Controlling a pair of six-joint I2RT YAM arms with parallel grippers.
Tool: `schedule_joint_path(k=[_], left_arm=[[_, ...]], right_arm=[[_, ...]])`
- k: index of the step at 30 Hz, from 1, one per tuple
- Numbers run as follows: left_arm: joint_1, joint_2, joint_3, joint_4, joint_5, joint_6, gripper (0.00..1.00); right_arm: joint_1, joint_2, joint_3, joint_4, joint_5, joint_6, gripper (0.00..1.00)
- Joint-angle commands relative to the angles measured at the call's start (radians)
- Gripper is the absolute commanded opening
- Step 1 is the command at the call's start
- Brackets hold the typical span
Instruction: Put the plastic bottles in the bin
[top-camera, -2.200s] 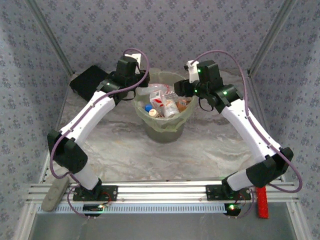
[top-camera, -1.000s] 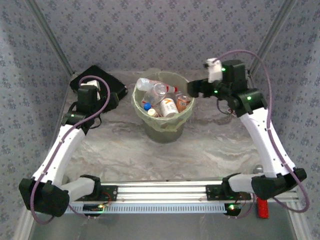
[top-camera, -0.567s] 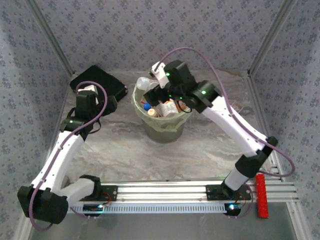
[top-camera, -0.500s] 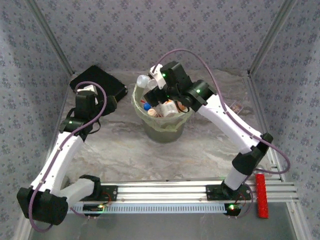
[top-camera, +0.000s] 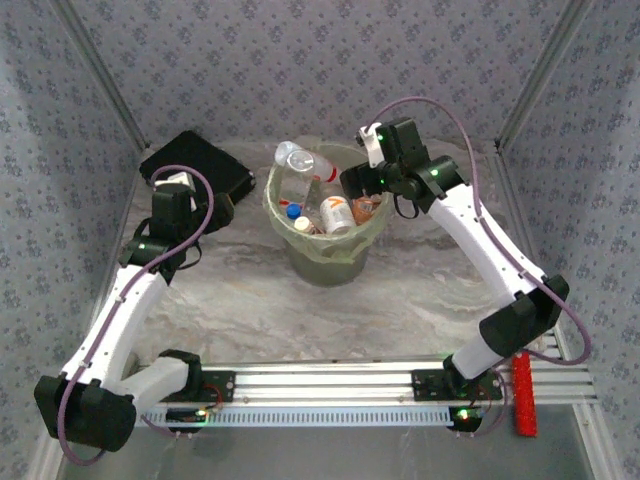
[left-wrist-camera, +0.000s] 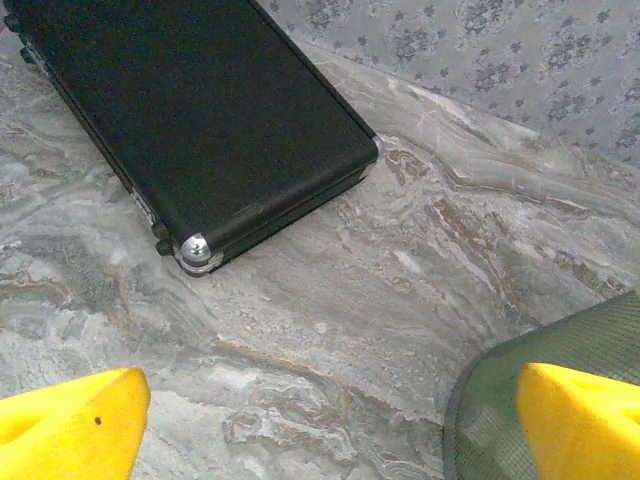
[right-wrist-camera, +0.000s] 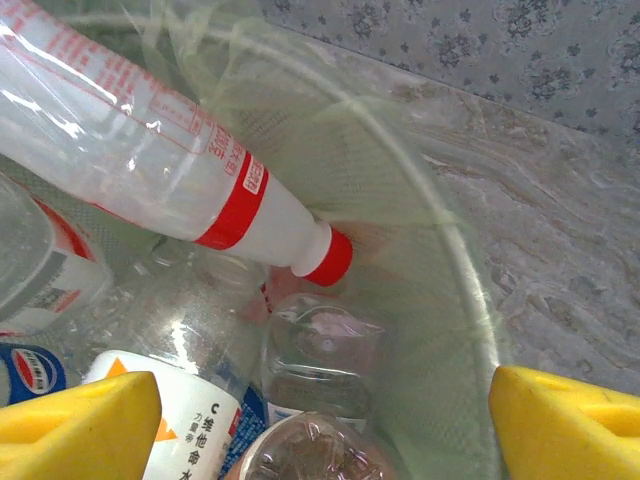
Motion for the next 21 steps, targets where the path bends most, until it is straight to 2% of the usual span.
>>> schedule_joint_path(k=[1, 8, 13, 16, 21], left_arm=[[0.009, -0.008, -0.007, 0.044, 0.031, -0.017, 0.94], [0.009, -0.016, -0.043, 0.077, 0.065, -0.054, 0.94], [0.009, -0.029, -0.045, 0.063, 0.068, -0.053, 0.93], [0.009, -0.029, -0.042, 0.056, 0.075, -0.05, 0.93], [0.008, -0.028, -0.052, 0.062, 0.071, -0.049, 0.93]], right_arm=[[0.016, -0.044, 0.053, 0.051, -0.105, 0.02, 0.87], [0.058, 0.088, 0.267, 0.069, -0.076, 0.024, 0.88], [0.089, 0.191, 0.336, 0.06, -0.075, 0.017, 0.88], [0.122, 0.219, 0.305, 0.034, -0.033, -0.011, 0.87], [0.151, 0.203, 0.133, 0.055, 0.042, -0.011, 0.86]])
